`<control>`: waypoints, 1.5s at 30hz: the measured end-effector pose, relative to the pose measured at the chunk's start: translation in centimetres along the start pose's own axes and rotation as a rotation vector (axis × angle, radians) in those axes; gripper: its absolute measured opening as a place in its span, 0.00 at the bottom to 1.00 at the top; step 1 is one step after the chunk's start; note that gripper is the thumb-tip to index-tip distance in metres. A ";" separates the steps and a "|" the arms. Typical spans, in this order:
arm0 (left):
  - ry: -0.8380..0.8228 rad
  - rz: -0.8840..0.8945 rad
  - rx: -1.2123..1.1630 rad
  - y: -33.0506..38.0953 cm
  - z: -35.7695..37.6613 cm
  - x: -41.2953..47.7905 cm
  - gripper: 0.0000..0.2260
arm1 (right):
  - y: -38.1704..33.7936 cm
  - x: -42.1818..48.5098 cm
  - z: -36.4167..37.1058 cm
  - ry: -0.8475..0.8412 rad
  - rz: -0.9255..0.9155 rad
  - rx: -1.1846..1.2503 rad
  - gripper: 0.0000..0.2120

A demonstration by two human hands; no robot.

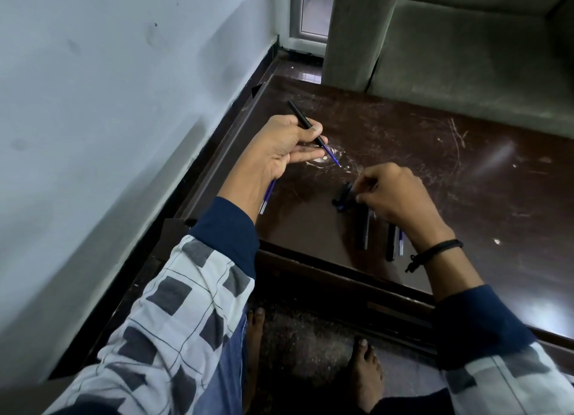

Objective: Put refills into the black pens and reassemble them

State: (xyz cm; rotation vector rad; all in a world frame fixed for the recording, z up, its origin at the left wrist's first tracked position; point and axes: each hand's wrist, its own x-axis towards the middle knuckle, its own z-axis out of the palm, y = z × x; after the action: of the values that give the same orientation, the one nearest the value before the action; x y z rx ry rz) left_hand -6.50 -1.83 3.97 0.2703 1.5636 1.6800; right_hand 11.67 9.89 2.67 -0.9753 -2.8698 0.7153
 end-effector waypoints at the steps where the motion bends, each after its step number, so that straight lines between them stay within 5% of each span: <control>1: -0.002 0.000 0.004 0.0 0.1 0.0 0.03 | 0.0 0.0 0.1 -0.035 -0.013 -0.047 0.11; 11: 0.002 0.004 0.020 -0.1 -0.1 0.0 0.03 | -0.2 0.3 1.6 -0.069 -0.145 -0.173 0.09; 17: -0.002 0.006 0.015 0.0 -0.1 -0.1 0.03 | -0.5 0.2 0.0 -0.087 -0.096 0.034 0.06; 22: -0.006 0.004 0.017 0.0 0.1 0.0 0.03 | -0.4 -0.1 -0.6 0.076 0.021 0.208 0.04; 45: -0.050 0.006 0.021 -0.4 0.6 0.0 0.04 | -0.4 0.4 0.4 0.136 0.006 0.262 0.04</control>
State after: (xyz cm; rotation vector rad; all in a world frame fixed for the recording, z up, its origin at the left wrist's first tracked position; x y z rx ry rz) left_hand -5.97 -1.41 3.68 0.3257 1.5454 1.6500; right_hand 11.06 9.62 2.46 -0.9559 -2.5762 0.9552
